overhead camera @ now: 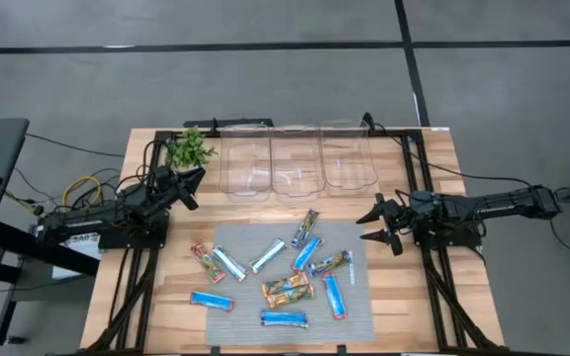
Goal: Pick and place Granola Bars by type
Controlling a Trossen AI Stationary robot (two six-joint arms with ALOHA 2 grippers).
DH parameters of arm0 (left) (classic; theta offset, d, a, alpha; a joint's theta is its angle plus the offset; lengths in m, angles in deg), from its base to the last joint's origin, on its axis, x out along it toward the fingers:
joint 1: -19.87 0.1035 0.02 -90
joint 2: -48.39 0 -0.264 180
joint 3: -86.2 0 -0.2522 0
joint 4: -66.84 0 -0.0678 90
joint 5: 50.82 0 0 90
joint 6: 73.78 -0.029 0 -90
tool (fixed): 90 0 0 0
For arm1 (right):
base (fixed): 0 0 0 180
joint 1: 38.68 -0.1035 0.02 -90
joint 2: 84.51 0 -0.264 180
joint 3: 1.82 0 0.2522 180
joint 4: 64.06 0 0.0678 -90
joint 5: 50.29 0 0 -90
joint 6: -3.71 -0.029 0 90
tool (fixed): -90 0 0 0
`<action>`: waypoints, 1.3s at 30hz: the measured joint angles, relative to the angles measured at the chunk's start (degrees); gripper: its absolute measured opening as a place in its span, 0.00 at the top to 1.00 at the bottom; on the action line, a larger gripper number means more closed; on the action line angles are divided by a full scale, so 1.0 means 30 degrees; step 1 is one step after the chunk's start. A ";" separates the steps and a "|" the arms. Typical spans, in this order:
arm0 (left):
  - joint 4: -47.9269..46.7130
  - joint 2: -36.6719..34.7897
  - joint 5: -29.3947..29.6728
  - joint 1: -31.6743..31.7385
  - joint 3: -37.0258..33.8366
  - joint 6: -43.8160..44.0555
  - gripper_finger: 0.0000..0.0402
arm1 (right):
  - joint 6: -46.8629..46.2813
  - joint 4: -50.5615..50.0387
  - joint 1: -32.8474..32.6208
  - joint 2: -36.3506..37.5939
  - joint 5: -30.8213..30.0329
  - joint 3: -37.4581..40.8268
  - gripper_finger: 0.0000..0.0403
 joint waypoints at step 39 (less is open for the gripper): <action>-0.0250 -0.0006 -0.9961 -0.0015 -0.0029 1.7523 0.84 | 0.0000 0.0003 0.0000 -0.0002 -0.0003 -0.0003 0.44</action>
